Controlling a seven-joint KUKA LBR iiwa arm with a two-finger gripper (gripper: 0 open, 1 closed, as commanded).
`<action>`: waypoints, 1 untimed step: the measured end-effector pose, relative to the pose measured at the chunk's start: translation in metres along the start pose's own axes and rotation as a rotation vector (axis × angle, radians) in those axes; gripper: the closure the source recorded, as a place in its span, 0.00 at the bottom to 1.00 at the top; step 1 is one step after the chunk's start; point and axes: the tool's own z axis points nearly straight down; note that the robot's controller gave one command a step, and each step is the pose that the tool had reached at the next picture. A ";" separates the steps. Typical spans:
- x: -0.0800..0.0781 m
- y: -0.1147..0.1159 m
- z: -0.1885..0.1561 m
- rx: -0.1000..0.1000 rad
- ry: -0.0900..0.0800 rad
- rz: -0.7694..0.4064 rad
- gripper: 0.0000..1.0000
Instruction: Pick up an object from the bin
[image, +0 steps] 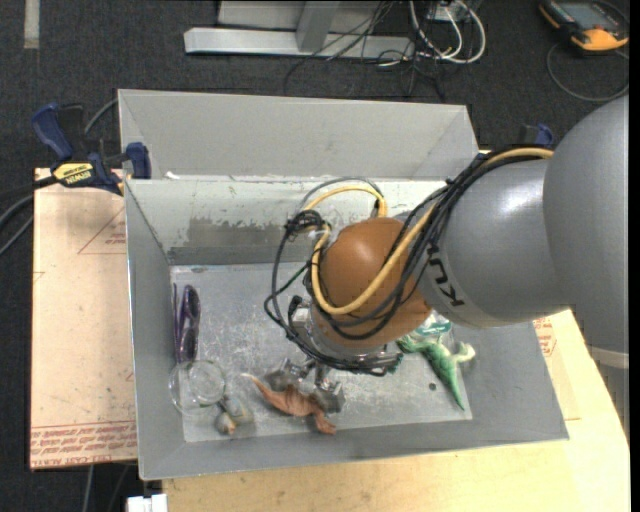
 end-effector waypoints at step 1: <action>0.000 -0.003 -0.017 -0.003 0.002 -0.364 1.00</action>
Offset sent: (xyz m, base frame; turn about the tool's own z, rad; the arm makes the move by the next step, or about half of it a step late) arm 0.0050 0.0154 -0.0046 -0.0292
